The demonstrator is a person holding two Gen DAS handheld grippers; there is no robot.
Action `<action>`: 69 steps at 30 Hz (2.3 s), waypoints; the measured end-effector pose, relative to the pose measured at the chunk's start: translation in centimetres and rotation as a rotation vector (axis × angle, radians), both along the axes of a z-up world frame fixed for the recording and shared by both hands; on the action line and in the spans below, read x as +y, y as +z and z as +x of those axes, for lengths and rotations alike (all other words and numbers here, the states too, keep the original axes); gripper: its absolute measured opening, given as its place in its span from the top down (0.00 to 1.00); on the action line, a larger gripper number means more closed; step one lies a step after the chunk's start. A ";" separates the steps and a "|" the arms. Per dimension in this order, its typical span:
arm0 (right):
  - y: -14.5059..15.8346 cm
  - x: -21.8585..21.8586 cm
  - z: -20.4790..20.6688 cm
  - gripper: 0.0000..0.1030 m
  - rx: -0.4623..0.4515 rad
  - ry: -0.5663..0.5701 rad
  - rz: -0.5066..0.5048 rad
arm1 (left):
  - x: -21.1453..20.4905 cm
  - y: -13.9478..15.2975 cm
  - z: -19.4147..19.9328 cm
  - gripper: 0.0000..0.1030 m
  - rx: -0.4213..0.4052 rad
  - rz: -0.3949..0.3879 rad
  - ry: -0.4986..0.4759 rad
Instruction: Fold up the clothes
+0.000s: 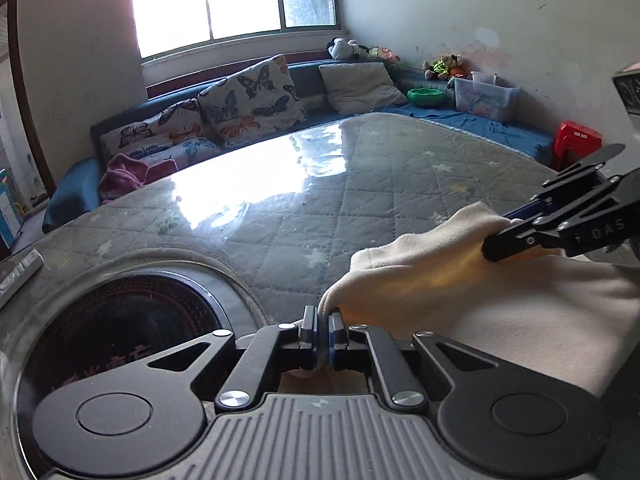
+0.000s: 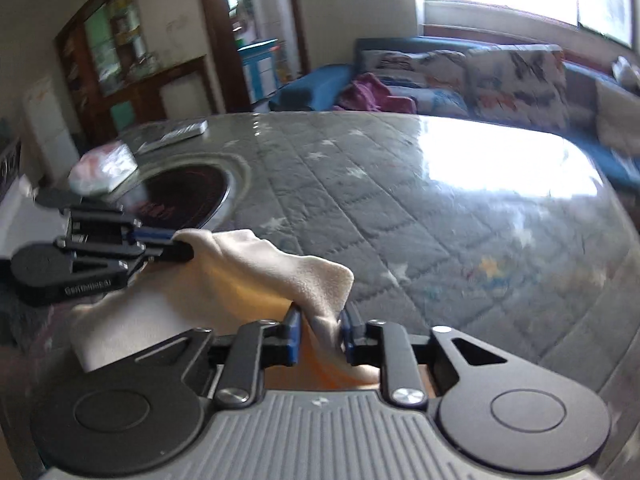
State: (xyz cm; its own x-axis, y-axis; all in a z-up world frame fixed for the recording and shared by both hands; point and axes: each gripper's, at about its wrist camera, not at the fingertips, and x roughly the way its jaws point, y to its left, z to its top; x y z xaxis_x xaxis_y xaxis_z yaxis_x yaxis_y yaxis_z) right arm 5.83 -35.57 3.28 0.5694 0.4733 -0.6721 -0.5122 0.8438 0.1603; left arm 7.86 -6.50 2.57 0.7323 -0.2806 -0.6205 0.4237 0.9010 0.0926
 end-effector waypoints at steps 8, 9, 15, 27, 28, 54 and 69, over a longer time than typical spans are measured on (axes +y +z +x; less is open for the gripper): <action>0.8 -4.5 -3.6 0.71 -0.023 -0.105 0.063 | -0.2 0.3 0.3 0.75 -0.014 0.022 0.055; 0.8 -5.1 -4.1 0.71 -0.019 -0.116 0.054 | -0.2 0.4 0.4 0.69 -0.016 0.024 0.062; 0.1 -6.9 -5.6 0.72 0.031 -0.145 0.008 | 0.2 1.5 0.9 0.70 -0.043 0.031 0.122; -1.5 -6.2 -3.6 0.87 0.066 -0.186 0.050 | -3.6 2.5 -2.8 0.70 -0.017 -0.056 -0.045; -1.6 -6.0 -3.7 0.91 0.056 -0.183 0.046 | -3.8 2.3 -2.6 0.70 -0.008 -0.055 -0.046; -0.2 -0.2 0.7 0.92 0.004 -0.105 -0.033 | -4.8 0.6 1.6 0.71 0.101 -0.119 -0.021; 0.6 3.1 1.8 0.91 -0.014 -0.008 -0.122 | -4.7 0.2 1.6 0.71 0.093 -0.126 -0.010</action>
